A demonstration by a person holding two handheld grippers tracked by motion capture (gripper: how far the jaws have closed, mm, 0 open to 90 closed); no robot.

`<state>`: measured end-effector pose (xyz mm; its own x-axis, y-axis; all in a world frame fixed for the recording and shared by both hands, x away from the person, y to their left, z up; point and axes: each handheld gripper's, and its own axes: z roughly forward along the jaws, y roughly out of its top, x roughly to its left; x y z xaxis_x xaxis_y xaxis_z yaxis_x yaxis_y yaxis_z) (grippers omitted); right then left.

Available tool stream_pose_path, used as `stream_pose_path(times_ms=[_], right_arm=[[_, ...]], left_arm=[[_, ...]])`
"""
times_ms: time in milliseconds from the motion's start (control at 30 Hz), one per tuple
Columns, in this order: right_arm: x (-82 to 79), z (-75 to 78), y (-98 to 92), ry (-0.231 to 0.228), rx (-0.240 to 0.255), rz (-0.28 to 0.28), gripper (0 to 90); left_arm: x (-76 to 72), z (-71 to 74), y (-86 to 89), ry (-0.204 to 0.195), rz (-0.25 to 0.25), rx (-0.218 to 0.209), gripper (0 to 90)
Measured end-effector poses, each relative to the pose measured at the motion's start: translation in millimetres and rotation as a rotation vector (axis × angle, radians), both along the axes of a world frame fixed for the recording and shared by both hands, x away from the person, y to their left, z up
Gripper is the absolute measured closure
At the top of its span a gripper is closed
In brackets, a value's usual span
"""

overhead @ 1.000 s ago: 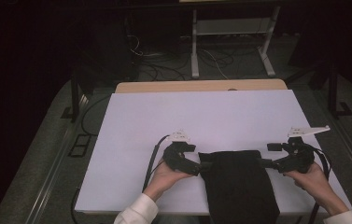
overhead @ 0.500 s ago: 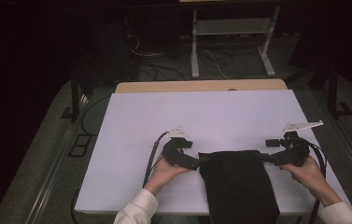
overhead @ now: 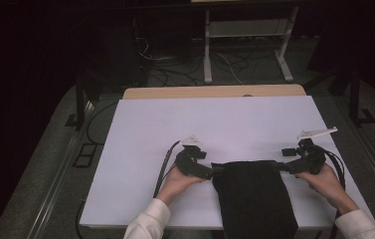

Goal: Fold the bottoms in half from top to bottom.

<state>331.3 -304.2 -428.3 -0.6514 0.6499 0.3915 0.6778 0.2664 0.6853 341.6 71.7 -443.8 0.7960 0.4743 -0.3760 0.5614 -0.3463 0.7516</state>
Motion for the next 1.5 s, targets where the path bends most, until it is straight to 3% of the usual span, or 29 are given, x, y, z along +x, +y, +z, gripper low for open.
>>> stream_pose_path(times_ms=[167,400,733,867,1067,1167,1500], right_arm=[[3.5,-5.6,0.4,0.01,-0.014,0.013,4.8],[10.0,-14.7,0.4,0.04,-0.019,0.04,16.4],[15.2,-25.2,6.9,0.09,-0.022,0.119,43.7],[15.9,-27.2,9.9,0.105,-0.02,0.141,62.5],[16.3,-28.6,10.5,0.138,0.008,0.163,80.2],[16.4,-28.1,10.3,0.137,0.005,0.146,82.6],[22.9,-25.1,13.6,0.129,0.026,0.095,83.5]], left_arm=[[0.9,-6.5,-5.8,0.024,-0.024,0.016,0.4],[2.1,-13.6,-12.3,0.061,-0.055,-0.007,12.9],[4.2,-20.4,-15.7,0.102,-0.079,-0.04,31.3],[5.6,-21.1,-14.8,0.109,-0.064,-0.035,44.0],[5.8,-18.6,-12.8,0.097,-0.039,-0.015,73.3],[5.3,-18.2,-13.1,0.101,-0.045,-0.008,81.3],[11.6,-5.4,-6.6,0.068,-0.022,0.028,83.2]])
